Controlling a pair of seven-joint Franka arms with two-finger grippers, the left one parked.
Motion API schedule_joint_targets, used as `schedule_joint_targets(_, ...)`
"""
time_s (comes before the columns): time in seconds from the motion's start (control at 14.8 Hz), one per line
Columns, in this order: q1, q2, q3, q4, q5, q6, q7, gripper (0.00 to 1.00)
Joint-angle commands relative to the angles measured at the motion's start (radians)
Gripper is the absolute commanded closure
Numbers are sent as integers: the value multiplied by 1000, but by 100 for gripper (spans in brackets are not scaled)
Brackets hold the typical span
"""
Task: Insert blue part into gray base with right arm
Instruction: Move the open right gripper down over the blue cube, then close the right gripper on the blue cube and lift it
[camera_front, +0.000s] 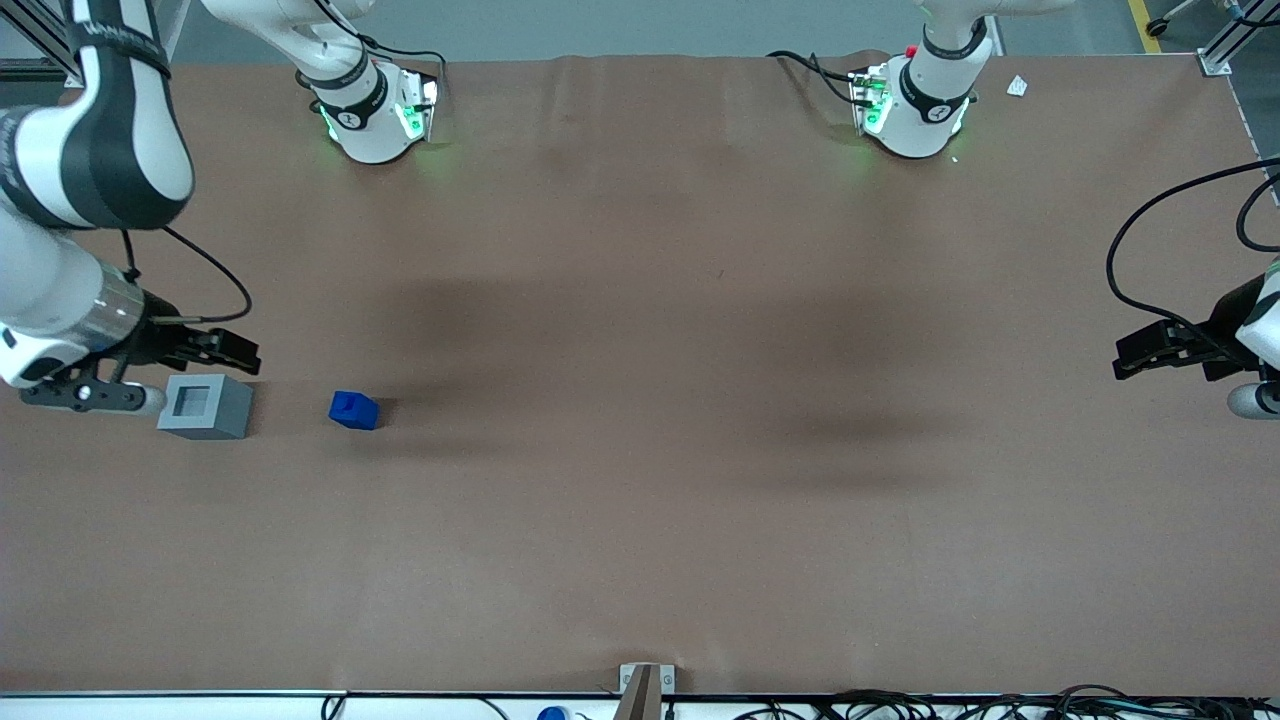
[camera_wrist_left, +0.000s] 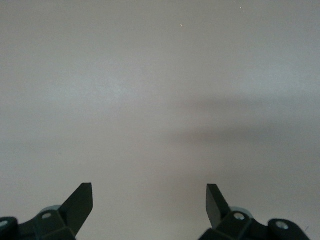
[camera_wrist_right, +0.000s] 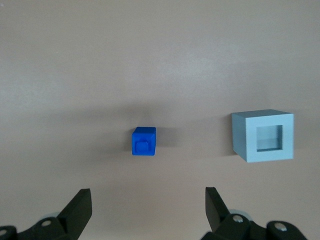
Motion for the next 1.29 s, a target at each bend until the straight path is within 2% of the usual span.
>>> schedule_joint_targets(0.0, 12, 47, -2, -41, 6, 83, 24, 0)
schedule_joint_targets(0.2, 12, 50, -2, -150, 75, 221, 24, 0)
schedule_joint_targets(0.68, 50, 138, -2, -273, 77, 476, 21, 0)
schedule_joint_targets(1.22, 58, 202, -2, -287, 77, 524, 13, 0)
